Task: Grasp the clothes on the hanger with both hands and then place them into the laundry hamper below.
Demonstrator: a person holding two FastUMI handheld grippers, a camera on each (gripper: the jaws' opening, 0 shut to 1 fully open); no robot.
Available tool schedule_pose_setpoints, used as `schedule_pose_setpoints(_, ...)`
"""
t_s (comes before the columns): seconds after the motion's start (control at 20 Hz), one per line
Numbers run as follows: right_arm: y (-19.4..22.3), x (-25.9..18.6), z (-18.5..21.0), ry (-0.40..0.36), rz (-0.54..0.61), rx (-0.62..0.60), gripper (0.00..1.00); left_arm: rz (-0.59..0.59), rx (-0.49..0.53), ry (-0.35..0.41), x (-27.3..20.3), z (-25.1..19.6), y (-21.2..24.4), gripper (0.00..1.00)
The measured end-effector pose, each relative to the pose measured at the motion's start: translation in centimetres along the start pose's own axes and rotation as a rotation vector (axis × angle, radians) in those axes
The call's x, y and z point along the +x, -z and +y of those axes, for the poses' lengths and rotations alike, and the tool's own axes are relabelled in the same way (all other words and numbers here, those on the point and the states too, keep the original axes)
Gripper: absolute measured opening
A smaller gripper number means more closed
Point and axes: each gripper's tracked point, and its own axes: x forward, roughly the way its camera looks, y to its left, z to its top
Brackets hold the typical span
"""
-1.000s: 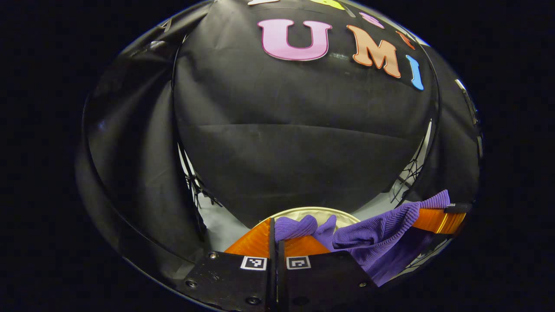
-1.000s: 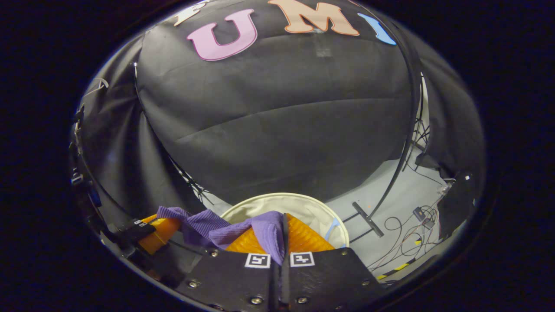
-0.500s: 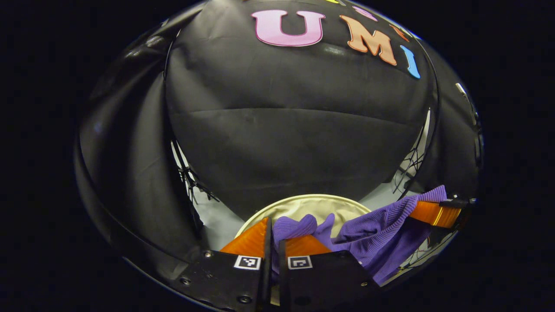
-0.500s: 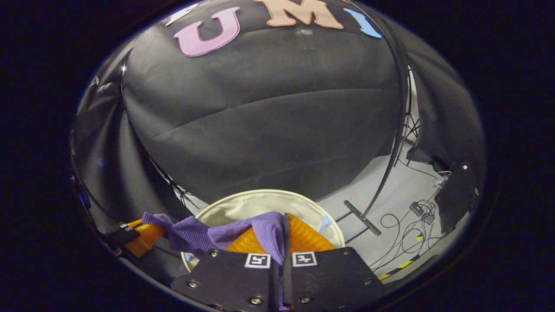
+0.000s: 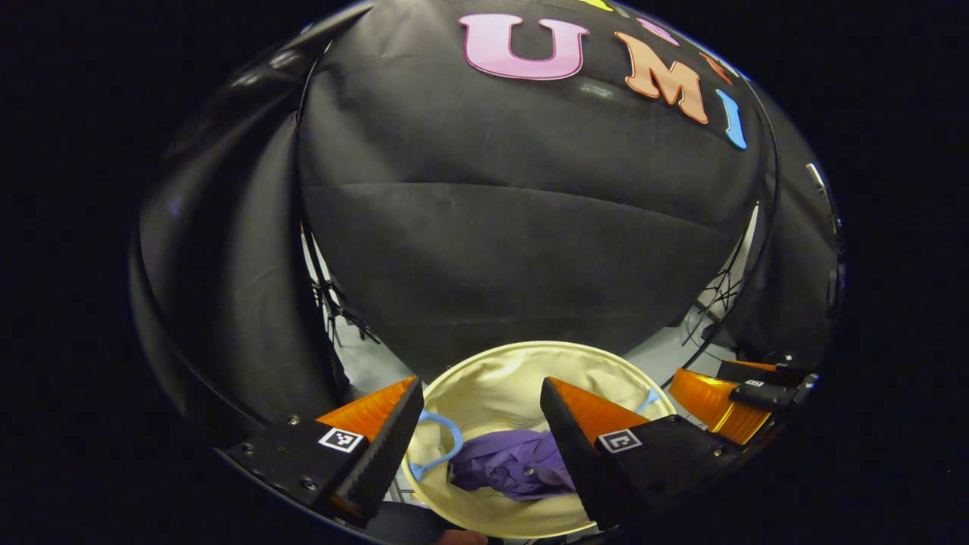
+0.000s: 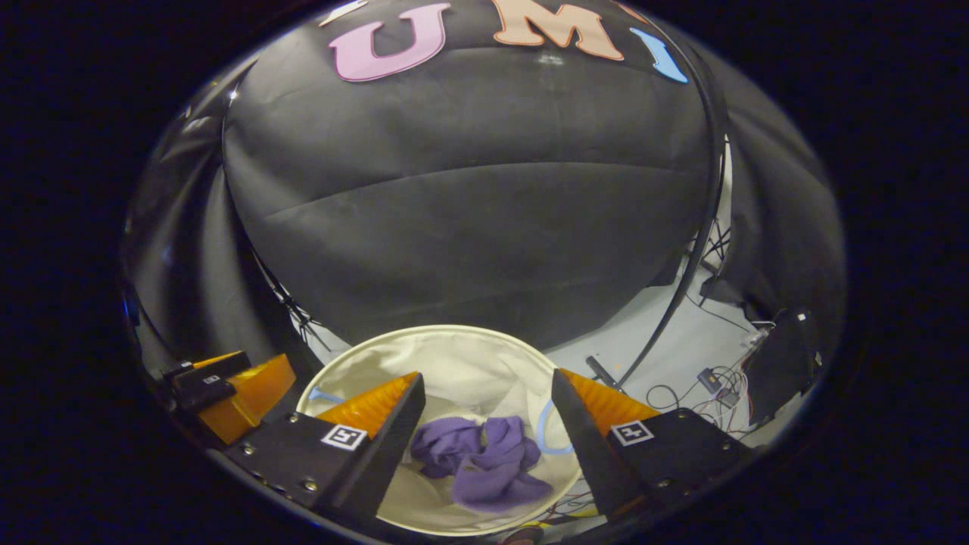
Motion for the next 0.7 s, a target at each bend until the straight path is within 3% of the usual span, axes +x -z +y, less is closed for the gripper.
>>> schedule_pose_setpoints(0.45,-2.1,-1.6,-0.3,0.009,-0.026,0.0,1.0,0.035,0.036,-0.018,-1.1,0.2,-0.4,0.97)
schedule_pose_setpoints(0.7,-4.7,-2.9,-0.6,0.012,-0.046,-0.015,0.98,0.006,0.026,-0.02,-2.5,0.1,-3.1,0.96)
